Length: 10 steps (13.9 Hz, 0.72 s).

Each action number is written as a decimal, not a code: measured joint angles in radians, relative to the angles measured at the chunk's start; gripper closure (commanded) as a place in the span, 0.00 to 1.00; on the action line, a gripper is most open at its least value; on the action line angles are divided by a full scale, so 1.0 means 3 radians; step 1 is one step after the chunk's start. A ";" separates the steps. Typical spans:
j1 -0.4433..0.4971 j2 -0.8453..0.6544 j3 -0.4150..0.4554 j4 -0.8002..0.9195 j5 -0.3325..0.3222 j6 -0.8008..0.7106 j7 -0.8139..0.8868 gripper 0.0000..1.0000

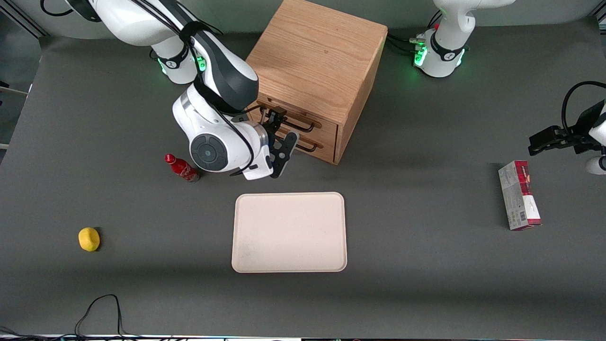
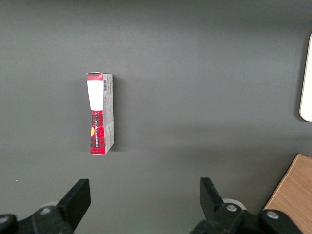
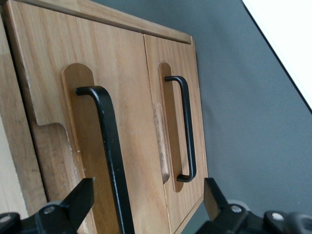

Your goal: Open upper drawer

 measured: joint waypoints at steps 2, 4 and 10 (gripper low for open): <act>0.0015 0.0025 0.0001 0.0001 0.0000 0.0000 -0.0004 0.00; 0.0018 0.0051 0.0001 0.0001 0.0000 0.0016 -0.0014 0.00; 0.0107 0.0077 0.0001 0.0001 -0.0099 0.0120 -0.0206 0.00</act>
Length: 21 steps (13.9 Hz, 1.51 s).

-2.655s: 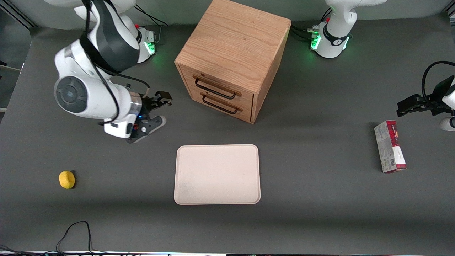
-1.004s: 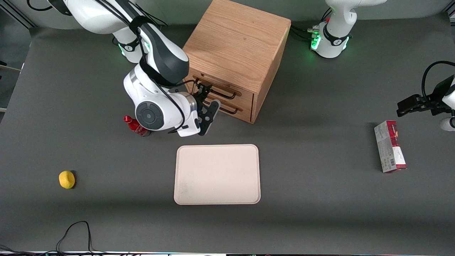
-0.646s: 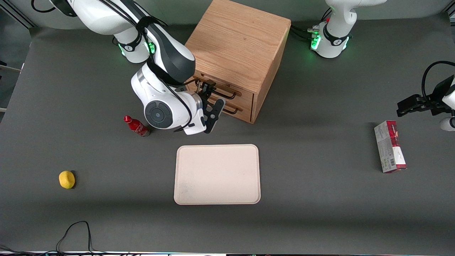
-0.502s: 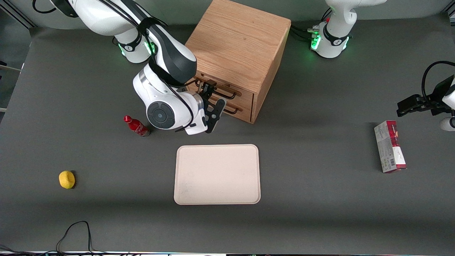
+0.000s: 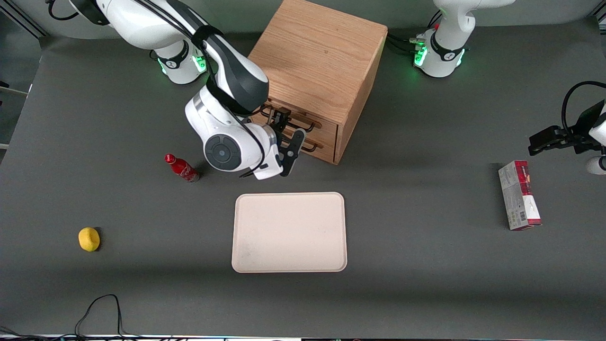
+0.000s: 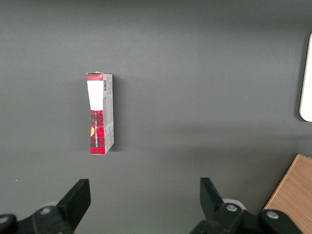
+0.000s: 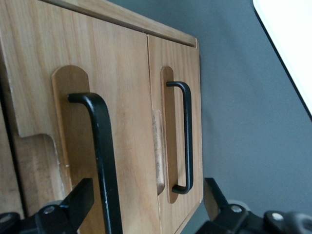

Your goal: Open upper drawer

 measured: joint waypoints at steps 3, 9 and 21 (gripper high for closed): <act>0.0014 0.0003 -0.0007 0.0000 -0.0095 0.0009 -0.0099 0.00; 0.0034 0.0003 0.0001 0.0026 -0.0230 0.0012 -0.0106 0.00; 0.0103 0.0013 -0.0005 -0.0001 -0.0407 0.0010 -0.0105 0.00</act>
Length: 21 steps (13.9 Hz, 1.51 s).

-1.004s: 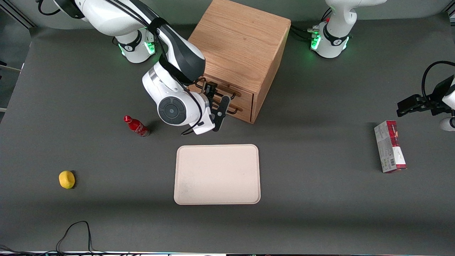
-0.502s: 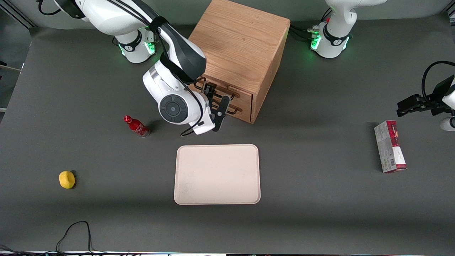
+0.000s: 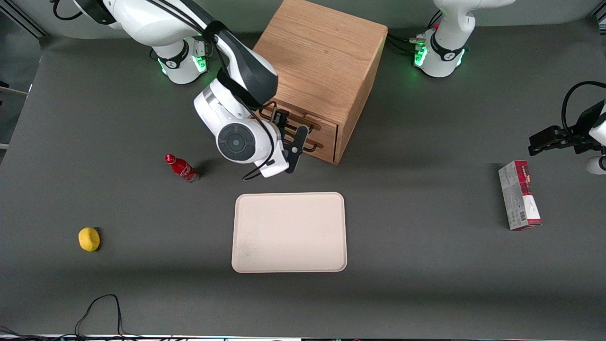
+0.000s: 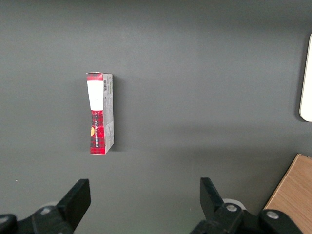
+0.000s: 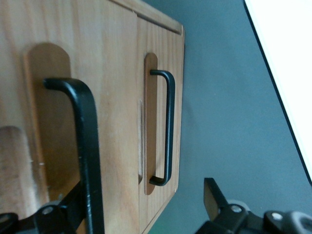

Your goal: Open upper drawer

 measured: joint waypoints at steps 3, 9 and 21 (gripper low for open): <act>0.0008 0.0020 -0.0009 -0.0012 -0.0008 0.0000 0.0000 0.00; 0.0004 0.0026 -0.0066 -0.0013 -0.0031 0.0025 0.0000 0.00; -0.0144 0.0049 -0.0194 0.0159 -0.0031 0.0137 -0.0001 0.00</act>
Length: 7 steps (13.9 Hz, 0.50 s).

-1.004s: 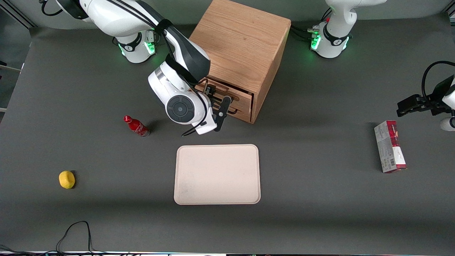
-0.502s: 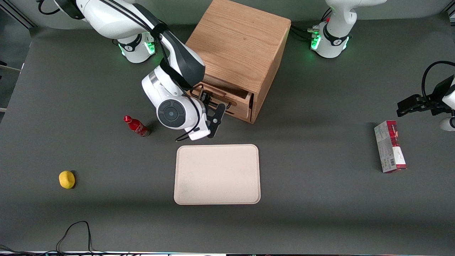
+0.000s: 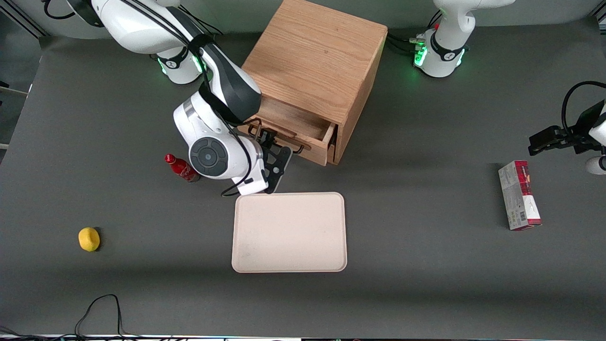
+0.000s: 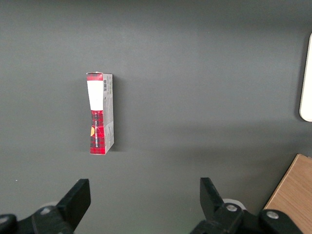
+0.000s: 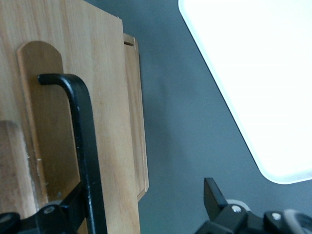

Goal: Open upper drawer
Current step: 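Pull the handle with the right gripper, sliding the upper drawer out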

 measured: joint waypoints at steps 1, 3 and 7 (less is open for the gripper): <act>-0.0012 0.0011 0.0000 0.0008 0.0000 0.0024 0.0000 0.00; -0.0036 0.0034 -0.0001 0.0031 0.0000 0.0073 0.0000 0.00; -0.0113 0.0101 -0.0003 0.0127 0.0000 0.0083 -0.0008 0.00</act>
